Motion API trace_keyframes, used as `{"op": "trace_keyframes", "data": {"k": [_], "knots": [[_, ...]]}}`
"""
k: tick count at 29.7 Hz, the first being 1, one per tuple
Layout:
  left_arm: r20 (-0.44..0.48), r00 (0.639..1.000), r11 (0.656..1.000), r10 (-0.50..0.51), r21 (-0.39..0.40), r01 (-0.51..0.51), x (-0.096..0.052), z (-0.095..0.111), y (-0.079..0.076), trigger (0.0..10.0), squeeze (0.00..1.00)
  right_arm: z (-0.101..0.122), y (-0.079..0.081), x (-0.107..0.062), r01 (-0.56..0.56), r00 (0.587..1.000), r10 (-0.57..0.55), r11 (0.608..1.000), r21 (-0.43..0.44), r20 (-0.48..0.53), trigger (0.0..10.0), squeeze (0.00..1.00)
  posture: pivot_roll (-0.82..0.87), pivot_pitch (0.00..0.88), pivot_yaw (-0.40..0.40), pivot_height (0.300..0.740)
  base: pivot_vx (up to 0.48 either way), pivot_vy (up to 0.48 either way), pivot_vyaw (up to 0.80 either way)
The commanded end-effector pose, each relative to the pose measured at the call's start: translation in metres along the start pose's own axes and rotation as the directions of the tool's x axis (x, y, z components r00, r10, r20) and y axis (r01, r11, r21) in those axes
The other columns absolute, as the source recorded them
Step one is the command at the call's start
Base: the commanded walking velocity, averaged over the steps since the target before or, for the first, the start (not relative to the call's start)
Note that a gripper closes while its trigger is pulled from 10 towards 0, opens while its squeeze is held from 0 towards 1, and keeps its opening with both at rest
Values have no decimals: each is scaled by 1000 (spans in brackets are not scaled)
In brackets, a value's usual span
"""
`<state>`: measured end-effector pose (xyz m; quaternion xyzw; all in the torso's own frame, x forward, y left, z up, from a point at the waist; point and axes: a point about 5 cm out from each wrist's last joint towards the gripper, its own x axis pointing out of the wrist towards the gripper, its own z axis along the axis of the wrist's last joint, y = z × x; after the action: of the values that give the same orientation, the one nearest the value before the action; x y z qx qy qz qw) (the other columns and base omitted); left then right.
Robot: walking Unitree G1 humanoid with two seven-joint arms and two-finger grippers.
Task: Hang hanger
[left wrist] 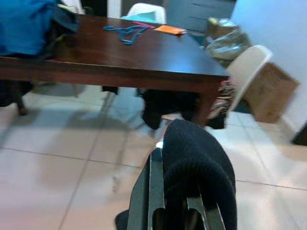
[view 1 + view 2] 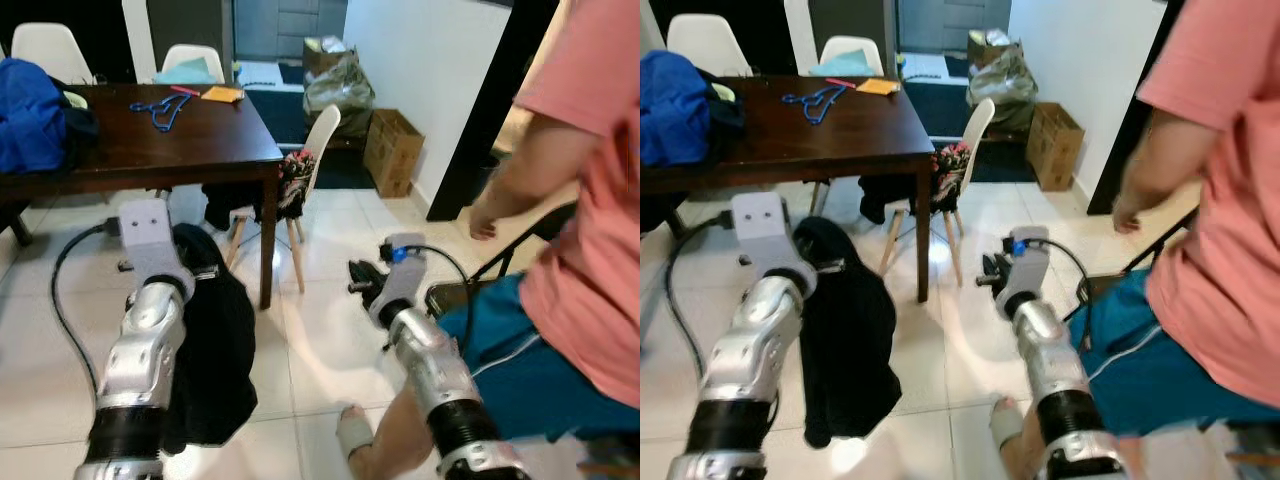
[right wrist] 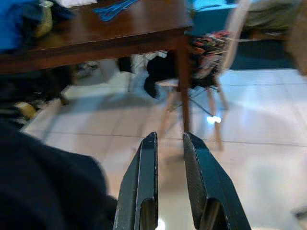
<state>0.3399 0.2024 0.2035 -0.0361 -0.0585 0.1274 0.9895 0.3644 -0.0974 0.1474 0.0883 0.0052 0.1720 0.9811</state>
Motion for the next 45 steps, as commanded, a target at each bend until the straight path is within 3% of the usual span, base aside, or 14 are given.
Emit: {"op": "trace_keyframes", "data": {"k": [1, 2, 6, 8, 11, 13, 15, 17, 24, 28, 30, 38, 43, 45], "knots": [[20, 1000, 1000, -8, 2, 8, 0, 6, -2, 10000, 0, -6, -10, -2, 32, 999, -32, 999, 8, -31, 10000, 0, 95, 72, -110, 740, 424, 0, 0], [13, 1000, 1000, -3, 5, 3, -1, 4, 0, 10000, 0, -8, -11, -2, 47, 998, -47, 999, 16, -40, 10000, 0, 83, 116, -108, 740, 424, 0, 0], [-24, 1000, 1000, -2, 19, 2, -6, -5, 3, 10000, 0, -11, -7, -7, 64, 998, -63, 997, 52, -31, 10000, 0, 84, 65, -85, 740, 425, 0, 0], [-24, 1000, 1000, -9, 24, 10, -6, -5, 0, 10000, 0, -14, -7, -9, 58, 998, -55, 995, 77, -40, 10000, 0, 81, 113, -79, 740, 420, 0, 0], [-18, 1000, 1000, -9, 24, 9, -6, -3, -2, 10000, 0, -17, -9, -11, 74, 996, -71, 996, 58, -49, 10000, 0, 87, 116, -70, 740, 423, 0, 0], [-8, 1000, 1000, -16, 18, 16, -7, 0, -2, 10000, 0, -15, -9, -12, 91, 996, -88, 991, 98, -31, 10000, 0, 86, 92, -58, 740, 424, 0, 0], [8, 1000, 1000, -18, 9, 18, -8, 7, -2, 10000, 0, -3, -11, -11, 118, 992, -124, 972, 205, 16, 10000, 0, 78, 90, -47, 740, 424, 0, 0], [11, 1000, 1000, -19, 7, 19, -7, 9, -2, 10000, 0, 3, -12, -10, 124, 990, -135, 966, 225, 34, 10000, 0, 78, 90, -47, 740, 424, 0, 0], [53, 997, 998, -58, 30, 57, -1, 25, -7, 10000, 0, 15, -13, -4, 116, 988, -132, 975, 187, 78, 10000, 0, 84, 63, -28, 740, 428, 0, 0], [121, 991, 998, -63, 4, 63, 11, 51, -10, 10000, 0, 21, -12, 1, 128, 989, -136, 985, 114, 62, 10000, 0, 76, 88, -19, 740, 430, 0, 0], [163, 985, 998, -63, -15, 66, 15, 66, -12, 10000, 0, 26, -12, 1, 130, 987, -139, 985, 118, 77, 10000, 0, 82, 73, -19, 740, 431, 0, -800], [203, 976, 997, -75, 0, 76, 16, 80, -13, 10000, 0, 30, -11, 2, 118, 988, -126, 989, 86, 88, 10000, 0, 83, 48, -18, 740, 431, 0, -260], [240, 968, 998, -66, 4, 67, 16, 95, -11, 10000, 0, 35, -11, 5, 95, 990, -103, 992, 77, 97, 10000, 0, 90, 79, -28, 740, 431, 0, 0], [287, 955, 998, -69, 33, 62, 15, 111, -8, 10000, 0, 31, -8, 3, 95, 991, -101, 993, 77, 91, 10000, 0, 99, 63, -37, 740, 431, 0, 0]]}}
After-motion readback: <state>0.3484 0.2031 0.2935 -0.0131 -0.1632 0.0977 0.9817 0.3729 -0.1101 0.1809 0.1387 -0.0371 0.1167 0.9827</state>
